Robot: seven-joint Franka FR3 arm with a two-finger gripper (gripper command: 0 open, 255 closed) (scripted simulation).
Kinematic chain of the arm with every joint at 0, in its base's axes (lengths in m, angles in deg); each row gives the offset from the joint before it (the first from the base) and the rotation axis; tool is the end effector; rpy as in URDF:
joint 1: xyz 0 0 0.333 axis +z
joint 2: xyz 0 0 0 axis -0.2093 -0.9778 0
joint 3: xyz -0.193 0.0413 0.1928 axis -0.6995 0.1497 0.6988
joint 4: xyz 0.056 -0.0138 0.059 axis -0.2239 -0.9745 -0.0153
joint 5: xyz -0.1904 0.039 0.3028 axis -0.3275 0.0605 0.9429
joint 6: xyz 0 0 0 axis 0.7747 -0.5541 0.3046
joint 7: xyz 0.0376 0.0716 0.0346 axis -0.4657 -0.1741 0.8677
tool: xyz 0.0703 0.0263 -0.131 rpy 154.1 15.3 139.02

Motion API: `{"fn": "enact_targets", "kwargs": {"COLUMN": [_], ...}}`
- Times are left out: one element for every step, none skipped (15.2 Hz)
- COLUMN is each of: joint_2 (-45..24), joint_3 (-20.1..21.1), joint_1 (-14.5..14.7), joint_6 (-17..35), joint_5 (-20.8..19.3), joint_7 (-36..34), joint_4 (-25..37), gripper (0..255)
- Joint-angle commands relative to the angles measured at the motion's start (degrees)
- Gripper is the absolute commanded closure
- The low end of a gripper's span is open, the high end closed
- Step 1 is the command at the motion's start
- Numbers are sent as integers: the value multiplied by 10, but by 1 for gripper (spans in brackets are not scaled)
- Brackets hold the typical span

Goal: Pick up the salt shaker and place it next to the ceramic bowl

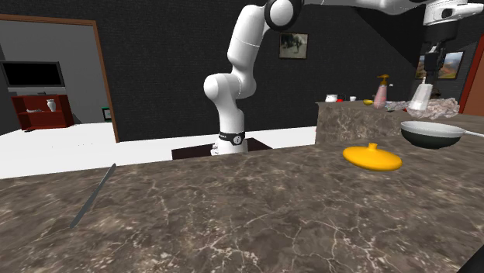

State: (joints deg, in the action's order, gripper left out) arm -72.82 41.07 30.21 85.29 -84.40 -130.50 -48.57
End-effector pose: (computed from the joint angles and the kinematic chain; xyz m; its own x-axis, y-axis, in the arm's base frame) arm 0.4269 0.4782 0.4496 0.9837 0.1734 0.0479 0.1771 -0.9803 -0.0872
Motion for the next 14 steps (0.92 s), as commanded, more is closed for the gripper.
{"fn": "enact_targets", "kwargs": {"joint_2": [-1,-1,0,0,0,-1,-1,-2,-3,-4,-5,-6,-7,-8], "joint_3": [-1,-1,-1,-2,-2,-2,-3,-3,-4,-4,-5,-6,-6,-7], "joint_1": [-2,-4,-6,-7,-8,-9,-11,-12,-12,-13,-14,-14,-15,-15], "joint_6": [15,23,31,39,47,54,61,69,76,83,90,97,104,111], "joint_5": [-1,-1,-1,-1,-2,-2,-3,-4,-5,-5,-6,-8,-9,-10], "joint_7": [-1,-2,-2,-3,-3,-4,-4,-5,-6,-6,-7,-8,-9,-9], "joint_4": [-15,-23,-32,-40,-47,-55,-62,-69,-76,-83,-89,-95,-101,-107], "gripper": [255,255,255,255,255,255,255,255,255,255,255,255,255,255]}}
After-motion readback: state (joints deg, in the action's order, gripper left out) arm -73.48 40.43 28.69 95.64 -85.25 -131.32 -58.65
